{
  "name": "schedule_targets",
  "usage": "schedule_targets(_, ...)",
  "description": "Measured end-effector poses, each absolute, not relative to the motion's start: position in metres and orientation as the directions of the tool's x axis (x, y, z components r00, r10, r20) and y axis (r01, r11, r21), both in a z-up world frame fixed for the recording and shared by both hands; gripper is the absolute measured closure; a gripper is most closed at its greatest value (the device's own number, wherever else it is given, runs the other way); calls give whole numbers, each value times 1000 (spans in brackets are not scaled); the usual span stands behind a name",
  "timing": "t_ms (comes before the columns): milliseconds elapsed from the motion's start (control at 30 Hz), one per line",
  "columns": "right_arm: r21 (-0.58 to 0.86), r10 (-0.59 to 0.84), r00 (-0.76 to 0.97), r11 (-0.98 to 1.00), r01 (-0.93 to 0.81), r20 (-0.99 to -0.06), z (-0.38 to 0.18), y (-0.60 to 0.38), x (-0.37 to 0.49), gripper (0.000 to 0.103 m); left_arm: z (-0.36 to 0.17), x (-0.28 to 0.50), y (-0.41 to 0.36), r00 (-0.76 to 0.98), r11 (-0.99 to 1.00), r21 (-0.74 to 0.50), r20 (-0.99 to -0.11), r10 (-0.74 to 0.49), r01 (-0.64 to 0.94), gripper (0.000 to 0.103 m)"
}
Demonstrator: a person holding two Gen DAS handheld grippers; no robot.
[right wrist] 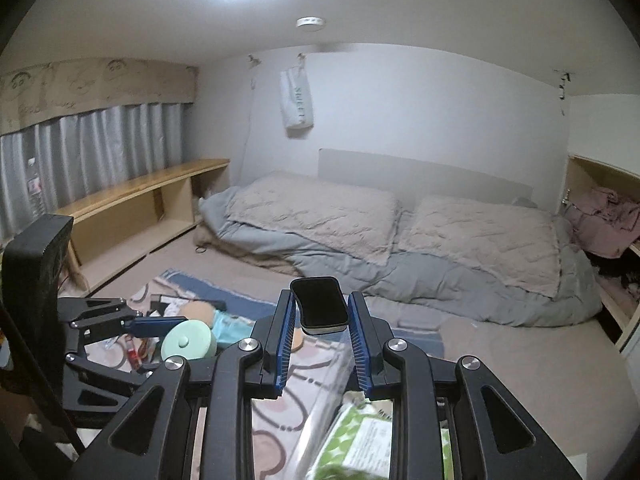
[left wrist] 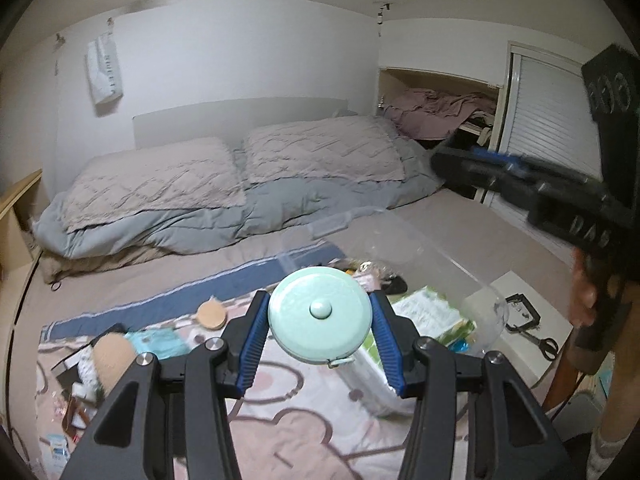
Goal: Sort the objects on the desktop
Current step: 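Carry the tape measure and black case toward the clear plastic box with both tools, then open the right tool to drop the black case into the box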
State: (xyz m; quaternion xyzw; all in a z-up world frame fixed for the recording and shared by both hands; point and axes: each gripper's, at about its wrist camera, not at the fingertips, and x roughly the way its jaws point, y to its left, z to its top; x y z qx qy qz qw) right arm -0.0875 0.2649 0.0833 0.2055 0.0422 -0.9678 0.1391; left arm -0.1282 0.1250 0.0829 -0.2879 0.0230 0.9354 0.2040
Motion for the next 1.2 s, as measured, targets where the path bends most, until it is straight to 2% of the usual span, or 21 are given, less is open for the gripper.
schedule_targets(100, 9, -249, -871, -963, 271, -424, 66, 281, -104, 76, 81, -140, 138, -745, -907, -88, -541, 391, -413, 53)
schedule_targets(267, 37, -201, -821, -976, 215, -534, 24, 306, -146, 76, 69, -156, 146, -726, -895, -117, -545, 420, -430, 53)
schedule_targets(433, 132, -166, -761, -985, 106, -627, -18, 342, -193, 76, 52, -172, 149, -701, -893, -124, -576, 420, -433, 53)
schedule_targets(633, 188, -139, -714, -982, 11, -686, -48, 366, -235, 76, 37, -181, 155, -678, -884, -126, -596, 431, -451, 53)
schedule_targets(1000, 181, -98, -663, -982, -58, -742, -81, 364, -288, 75, 24, -198, 160, -648, -862, -157, -598, 472, -483, 53)
schedule_targets(1067, 196, -92, -674, -977, -80, -733, -82, 367, -295, 57, 20, -202, 160, -642, -862, -162, -605, 471, -480, 53)
schedule_targets(1100, 206, -87, -679, -974, -95, -729, -83, 369, -297, 28, 17, -204, 159, -639, -862, -164, -608, 471, -479, 53)
schedule_targets(1133, 215, -92, -686, -972, -97, -722, -83, 371, -298, 20, 15, -206, 158, -637, -864, -167, -612, 469, -475, 53)
schedule_targets(1200, 229, -107, -692, -969, -87, -714, -80, 374, -299, 20, 12, -210, 157, -636, -868, -172, -617, 464, -467, 53)
